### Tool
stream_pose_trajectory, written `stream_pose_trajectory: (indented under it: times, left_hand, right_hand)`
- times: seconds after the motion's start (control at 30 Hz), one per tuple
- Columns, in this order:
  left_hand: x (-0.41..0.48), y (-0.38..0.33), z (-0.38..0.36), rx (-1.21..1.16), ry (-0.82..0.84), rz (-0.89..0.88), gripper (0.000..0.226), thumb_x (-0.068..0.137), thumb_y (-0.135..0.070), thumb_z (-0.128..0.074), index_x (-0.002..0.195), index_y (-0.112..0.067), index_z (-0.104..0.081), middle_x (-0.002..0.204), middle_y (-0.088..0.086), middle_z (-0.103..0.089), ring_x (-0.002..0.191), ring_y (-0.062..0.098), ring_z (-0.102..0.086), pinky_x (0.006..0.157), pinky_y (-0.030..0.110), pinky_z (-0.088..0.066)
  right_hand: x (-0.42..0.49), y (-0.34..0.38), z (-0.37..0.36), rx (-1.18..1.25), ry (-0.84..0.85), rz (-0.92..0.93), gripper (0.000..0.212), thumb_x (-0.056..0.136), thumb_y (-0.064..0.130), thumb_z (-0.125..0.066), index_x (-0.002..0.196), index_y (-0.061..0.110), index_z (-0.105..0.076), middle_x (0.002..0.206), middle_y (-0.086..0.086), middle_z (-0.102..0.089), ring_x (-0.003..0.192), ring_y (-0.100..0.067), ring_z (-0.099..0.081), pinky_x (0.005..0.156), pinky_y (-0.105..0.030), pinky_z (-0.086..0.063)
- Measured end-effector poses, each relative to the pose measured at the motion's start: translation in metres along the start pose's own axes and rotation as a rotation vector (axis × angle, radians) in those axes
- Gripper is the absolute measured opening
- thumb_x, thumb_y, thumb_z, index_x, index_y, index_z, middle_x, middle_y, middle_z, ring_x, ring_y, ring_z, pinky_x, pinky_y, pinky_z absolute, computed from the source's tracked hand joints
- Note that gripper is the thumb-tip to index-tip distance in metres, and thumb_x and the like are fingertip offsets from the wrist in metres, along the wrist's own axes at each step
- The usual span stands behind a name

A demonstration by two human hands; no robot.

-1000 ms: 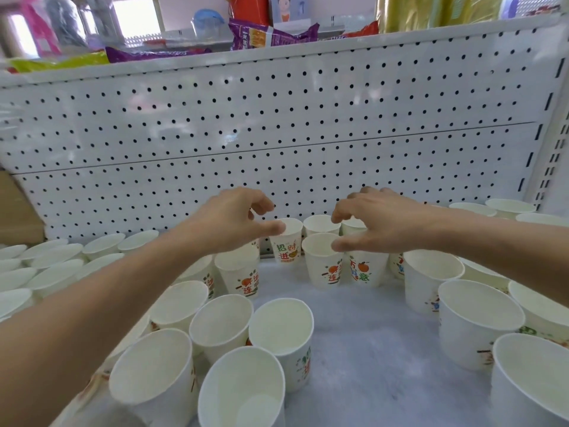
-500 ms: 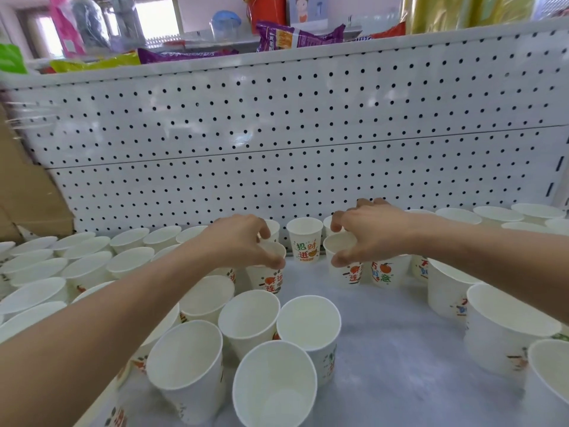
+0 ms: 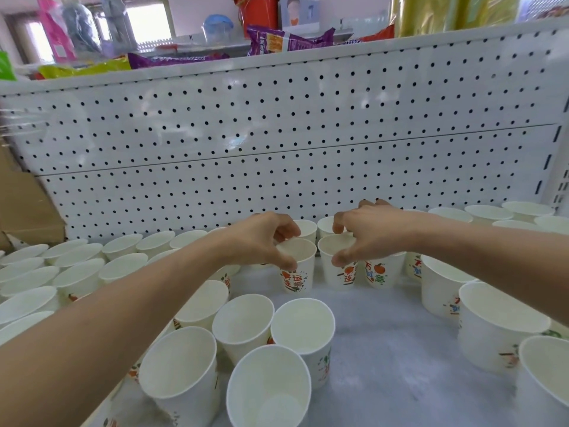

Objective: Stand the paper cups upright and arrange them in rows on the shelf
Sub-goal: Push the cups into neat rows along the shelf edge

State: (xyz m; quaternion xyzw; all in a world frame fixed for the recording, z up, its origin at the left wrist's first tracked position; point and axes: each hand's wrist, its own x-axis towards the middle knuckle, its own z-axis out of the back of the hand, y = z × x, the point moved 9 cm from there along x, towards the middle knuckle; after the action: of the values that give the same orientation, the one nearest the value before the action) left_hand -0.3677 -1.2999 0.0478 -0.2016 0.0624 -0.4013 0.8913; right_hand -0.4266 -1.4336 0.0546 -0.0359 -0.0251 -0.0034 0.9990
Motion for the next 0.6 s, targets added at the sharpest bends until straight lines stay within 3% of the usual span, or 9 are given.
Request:
stream_pose_trajectory:
  times: [0.17, 0.3, 0.43, 0.53, 0.6]
  left_hand:
    - [0.000, 0.003, -0.001, 0.004, -0.005, 0.011, 0.058, 0.068, -0.032, -0.086, 0.119, -0.025, -0.059, 0.110, -0.013, -0.062, 0.102, 0.004, -0.058, 0.093, 0.028, -0.050]
    - [-0.013, -0.006, 0.012, 0.021, -0.058, 0.006, 0.058, 0.074, -0.038, -0.081, 0.125, -0.025, -0.058, 0.117, -0.014, -0.060, 0.110, 0.003, -0.055, 0.097, 0.026, -0.047]
    - [-0.057, -0.020, 0.028, -0.015, -0.107, -0.031, 0.048, 0.076, -0.046, -0.076, 0.120, -0.035, -0.060, 0.114, -0.024, -0.060, 0.109, -0.006, -0.053, 0.098, 0.026, -0.045]
    - [-0.100, -0.026, 0.028, 0.009, -0.010, -0.057, 0.049, 0.074, -0.047, -0.075, 0.120, -0.039, -0.059, 0.112, -0.027, -0.061, 0.106, -0.013, -0.052, 0.099, 0.021, -0.042]
    - [-0.122, -0.024, 0.021, 0.060, 0.114, -0.048, 0.055, 0.073, -0.045, -0.078, 0.123, -0.040, -0.057, 0.115, -0.028, -0.060, 0.109, -0.015, -0.051, 0.102, 0.019, -0.039]
  right_hand:
    - [0.001, 0.000, 0.001, 0.006, -0.002, -0.007, 0.065, 0.075, 0.065, -0.062, 0.125, 0.025, -0.049, 0.101, 0.005, -0.055, 0.105, -0.020, -0.043, 0.086, -0.035, -0.038]
    - [-0.007, 0.009, 0.009, 0.007, -0.030, 0.034, 0.065, 0.080, 0.063, -0.060, 0.131, 0.026, -0.047, 0.124, 0.004, -0.056, 0.116, -0.018, -0.042, 0.095, -0.038, -0.036]
    - [-0.040, 0.035, 0.017, 0.248, 0.063, 0.218, 0.056, 0.080, 0.053, -0.068, 0.130, 0.041, -0.047, 0.128, 0.019, -0.047, 0.116, -0.004, -0.042, 0.094, -0.028, -0.039]
    - [-0.068, 0.063, 0.015, 0.360, 0.216, 0.324, 0.064, 0.071, 0.050, -0.078, 0.125, 0.056, -0.045, 0.125, 0.033, -0.043, 0.113, 0.010, -0.043, 0.096, -0.026, -0.044]
    - [-0.080, 0.082, 0.011, 0.344, 0.288, 0.375, 0.074, 0.071, 0.044, -0.080, 0.131, 0.057, -0.039, 0.128, 0.036, -0.039, 0.113, 0.013, -0.040, 0.095, -0.020, -0.041]
